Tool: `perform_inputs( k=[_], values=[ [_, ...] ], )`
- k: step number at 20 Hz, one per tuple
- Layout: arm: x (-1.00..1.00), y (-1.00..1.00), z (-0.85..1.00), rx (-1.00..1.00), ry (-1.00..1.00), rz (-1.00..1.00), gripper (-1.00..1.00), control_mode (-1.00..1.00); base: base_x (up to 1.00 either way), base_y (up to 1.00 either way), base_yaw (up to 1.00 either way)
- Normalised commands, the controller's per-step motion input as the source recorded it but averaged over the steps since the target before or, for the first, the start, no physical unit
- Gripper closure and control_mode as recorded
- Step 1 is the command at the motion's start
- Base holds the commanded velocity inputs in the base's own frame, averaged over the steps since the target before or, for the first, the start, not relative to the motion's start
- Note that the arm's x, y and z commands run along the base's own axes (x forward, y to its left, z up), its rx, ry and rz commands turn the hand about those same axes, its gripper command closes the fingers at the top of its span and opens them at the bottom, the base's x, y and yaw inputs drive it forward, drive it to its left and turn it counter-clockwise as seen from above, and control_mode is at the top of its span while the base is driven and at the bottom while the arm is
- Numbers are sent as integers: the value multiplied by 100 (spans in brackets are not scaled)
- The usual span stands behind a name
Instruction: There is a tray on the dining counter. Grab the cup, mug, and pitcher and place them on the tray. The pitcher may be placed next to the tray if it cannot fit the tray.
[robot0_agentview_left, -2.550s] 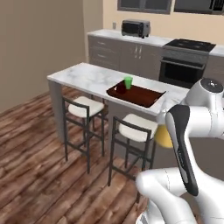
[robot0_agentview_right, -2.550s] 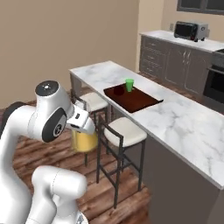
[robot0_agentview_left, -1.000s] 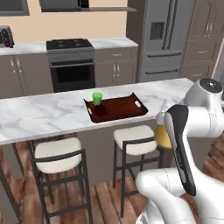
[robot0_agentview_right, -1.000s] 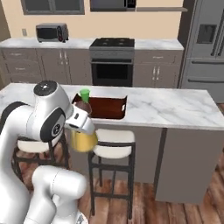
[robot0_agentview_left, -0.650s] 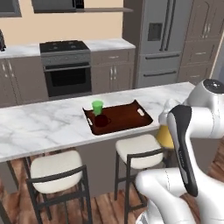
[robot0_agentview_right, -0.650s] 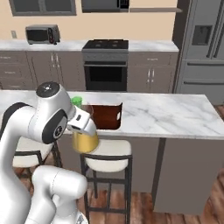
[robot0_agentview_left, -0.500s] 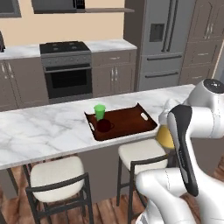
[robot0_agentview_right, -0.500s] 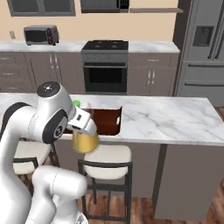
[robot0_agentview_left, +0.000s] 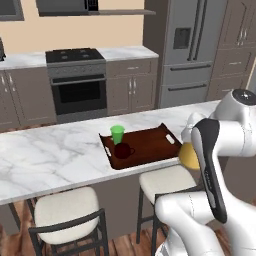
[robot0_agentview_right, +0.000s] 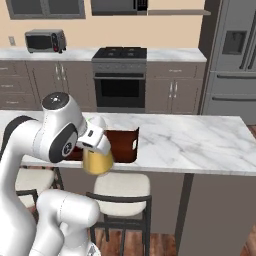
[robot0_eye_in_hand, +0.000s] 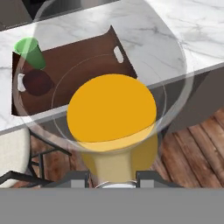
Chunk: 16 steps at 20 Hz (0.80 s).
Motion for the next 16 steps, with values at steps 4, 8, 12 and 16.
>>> perform_inputs(
  k=[4,8,12,16],
  values=[
    [17,0,-2,0,0,1,100,-100,47,0,3],
    [69,15,0,0,-1,8,100,-100,0,0,0],
    [77,19,0,0,-1,6,100,-100,0,0,0],
    [69,8,-1,0,0,0,100,-100,0,0,0]
  ],
)
